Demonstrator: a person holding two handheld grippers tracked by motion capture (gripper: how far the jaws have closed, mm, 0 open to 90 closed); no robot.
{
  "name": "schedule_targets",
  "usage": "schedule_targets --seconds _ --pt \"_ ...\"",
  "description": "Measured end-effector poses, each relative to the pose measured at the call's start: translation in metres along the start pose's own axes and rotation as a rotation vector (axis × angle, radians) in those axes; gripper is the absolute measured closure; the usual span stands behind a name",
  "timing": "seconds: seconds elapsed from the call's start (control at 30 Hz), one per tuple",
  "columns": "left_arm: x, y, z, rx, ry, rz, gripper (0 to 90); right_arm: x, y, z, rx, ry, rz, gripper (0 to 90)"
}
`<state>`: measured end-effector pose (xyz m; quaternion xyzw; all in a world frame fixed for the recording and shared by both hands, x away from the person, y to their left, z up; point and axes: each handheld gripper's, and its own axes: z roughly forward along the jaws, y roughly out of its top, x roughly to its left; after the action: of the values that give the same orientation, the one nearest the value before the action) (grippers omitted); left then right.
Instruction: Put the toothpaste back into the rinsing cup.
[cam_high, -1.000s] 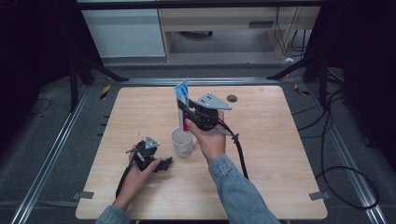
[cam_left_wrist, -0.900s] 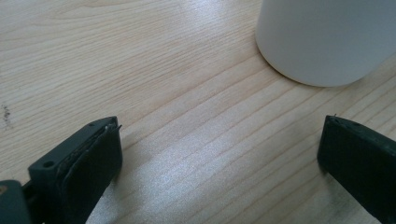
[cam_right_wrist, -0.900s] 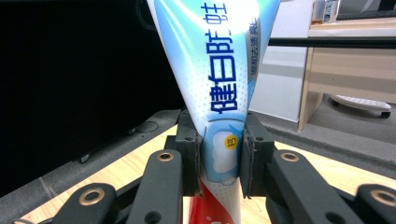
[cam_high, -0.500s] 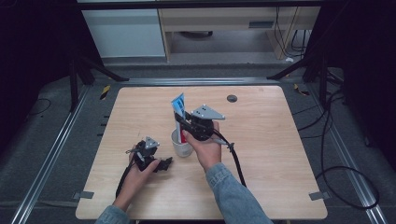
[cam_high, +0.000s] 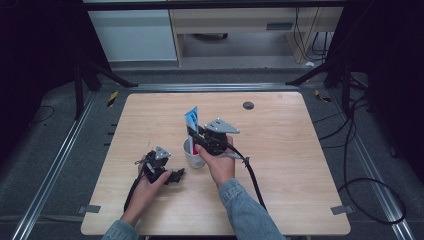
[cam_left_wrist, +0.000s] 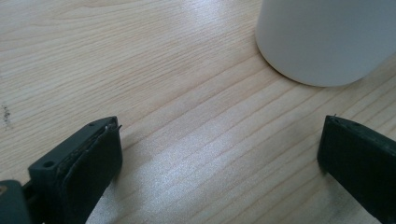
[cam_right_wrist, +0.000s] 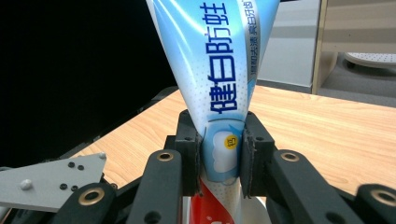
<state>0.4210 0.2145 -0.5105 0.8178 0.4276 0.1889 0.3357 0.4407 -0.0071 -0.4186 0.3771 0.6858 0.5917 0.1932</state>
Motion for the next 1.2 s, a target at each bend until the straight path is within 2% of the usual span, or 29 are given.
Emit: schedule_targets --seconds 0.37,0.53,1.2 --pt "0.0 0.0 0.0 0.002 -0.001 0.001 0.0 -0.006 -0.016 0.002 0.024 -0.021 0.022 72.4" --pt "0.0 0.0 0.0 0.002 -0.001 0.001 0.0 -0.006 -0.021 0.002 0.026 -0.016 0.032 72.2" --pt "0.0 0.0 0.0 0.002 -0.001 0.001 0.0 -0.011 -0.021 0.002 0.043 -0.016 0.053 71.3"
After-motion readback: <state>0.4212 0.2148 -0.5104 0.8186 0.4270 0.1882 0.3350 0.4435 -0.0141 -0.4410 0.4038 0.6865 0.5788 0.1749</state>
